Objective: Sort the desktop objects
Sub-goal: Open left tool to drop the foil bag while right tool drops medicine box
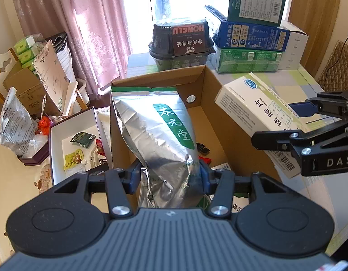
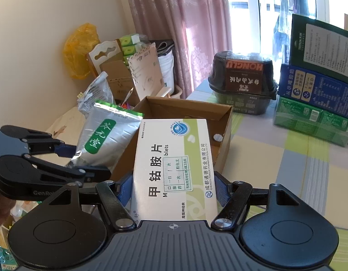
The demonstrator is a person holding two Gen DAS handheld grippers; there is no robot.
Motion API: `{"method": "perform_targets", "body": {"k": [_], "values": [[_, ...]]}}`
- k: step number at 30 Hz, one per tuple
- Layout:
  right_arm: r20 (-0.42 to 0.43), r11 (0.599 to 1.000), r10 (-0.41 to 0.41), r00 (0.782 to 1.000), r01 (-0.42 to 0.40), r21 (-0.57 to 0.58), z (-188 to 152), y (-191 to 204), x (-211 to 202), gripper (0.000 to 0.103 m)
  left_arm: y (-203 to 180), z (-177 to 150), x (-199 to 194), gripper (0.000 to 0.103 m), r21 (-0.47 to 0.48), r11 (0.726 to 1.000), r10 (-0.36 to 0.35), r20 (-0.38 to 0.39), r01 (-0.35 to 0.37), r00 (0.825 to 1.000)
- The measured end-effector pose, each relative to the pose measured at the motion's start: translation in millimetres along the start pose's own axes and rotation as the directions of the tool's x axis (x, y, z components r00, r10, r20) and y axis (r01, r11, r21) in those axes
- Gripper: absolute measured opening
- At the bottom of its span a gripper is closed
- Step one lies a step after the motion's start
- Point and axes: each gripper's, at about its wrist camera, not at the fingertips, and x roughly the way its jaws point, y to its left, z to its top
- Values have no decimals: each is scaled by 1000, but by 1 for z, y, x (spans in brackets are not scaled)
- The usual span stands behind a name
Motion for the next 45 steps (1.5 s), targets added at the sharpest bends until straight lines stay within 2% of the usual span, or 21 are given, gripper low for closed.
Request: {"method": "perform_targets", "body": {"k": [4, 6, 14, 35, 45], "values": [[-5, 1000, 0, 1000, 0, 14, 0, -3, 8, 68, 4, -1, 12, 47, -21, 1000, -6, -1, 6, 1000], [-6, 1000, 0, 1000, 0, 20, -1, -5, 10, 68, 8, -1, 15, 54, -48, 999, -12, 6, 12, 1000], [-20, 1000, 3, 1000, -2, 31, -5, -8, 14, 68, 10, -7, 11, 54, -27, 999, 23, 13, -23, 1000], [-12, 1000, 17, 1000, -17, 21, 3, 13, 11, 68, 12, -21, -5, 54, -26, 999, 39, 7, -39, 999], [-20, 998, 35, 999, -34, 54, 5, 11, 19, 68, 20, -24, -8, 54, -43, 998, 52, 7, -52, 999]]}}
